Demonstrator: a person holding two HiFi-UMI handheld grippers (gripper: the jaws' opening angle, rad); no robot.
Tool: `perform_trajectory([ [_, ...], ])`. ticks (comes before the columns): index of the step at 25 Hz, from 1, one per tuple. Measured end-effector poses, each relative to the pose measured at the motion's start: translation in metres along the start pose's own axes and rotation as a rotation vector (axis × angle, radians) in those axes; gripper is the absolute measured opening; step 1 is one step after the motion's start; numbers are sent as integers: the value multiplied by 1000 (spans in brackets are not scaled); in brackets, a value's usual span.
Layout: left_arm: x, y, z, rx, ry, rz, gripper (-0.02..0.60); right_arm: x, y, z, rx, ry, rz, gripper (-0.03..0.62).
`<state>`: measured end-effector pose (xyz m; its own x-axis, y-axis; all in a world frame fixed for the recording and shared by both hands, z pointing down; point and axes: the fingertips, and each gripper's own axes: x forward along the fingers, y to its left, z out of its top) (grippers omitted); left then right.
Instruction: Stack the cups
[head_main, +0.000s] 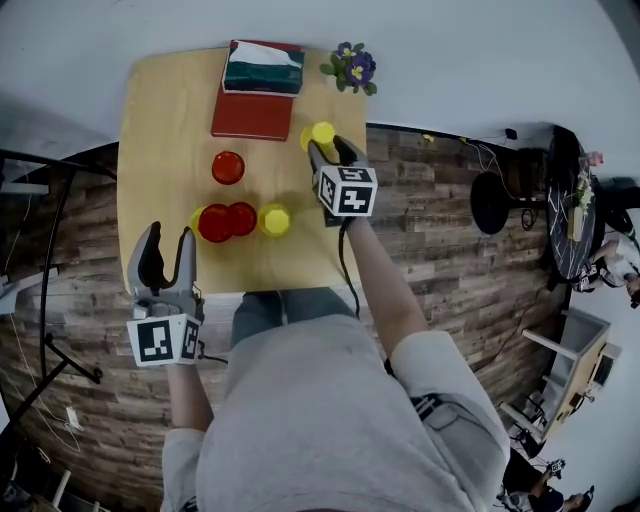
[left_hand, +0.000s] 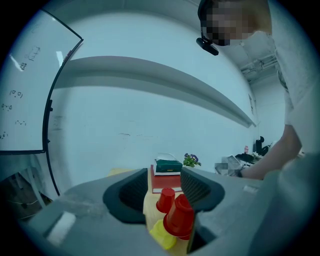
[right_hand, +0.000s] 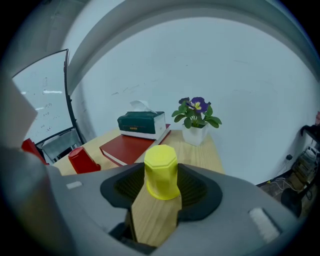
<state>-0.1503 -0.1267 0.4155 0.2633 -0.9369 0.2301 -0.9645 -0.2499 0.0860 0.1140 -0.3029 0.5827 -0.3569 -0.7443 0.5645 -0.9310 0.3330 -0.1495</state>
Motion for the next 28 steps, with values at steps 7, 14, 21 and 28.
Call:
perform_trajectory([
  [7,7,-2,1,-3,-6,-15,216,-18,13,13,-51,-50,38,201],
  [14,14,-3,9,10,-24,-52,216,-61,55,27,-81,-122,122,195],
  [21,16,-4,11,8,-34,-94,216,-104,101,36,-121,-183,196,195],
  [28,14,-5,8,12,-30,-134,216,-129,143,18,-159,-172,256,193],
])
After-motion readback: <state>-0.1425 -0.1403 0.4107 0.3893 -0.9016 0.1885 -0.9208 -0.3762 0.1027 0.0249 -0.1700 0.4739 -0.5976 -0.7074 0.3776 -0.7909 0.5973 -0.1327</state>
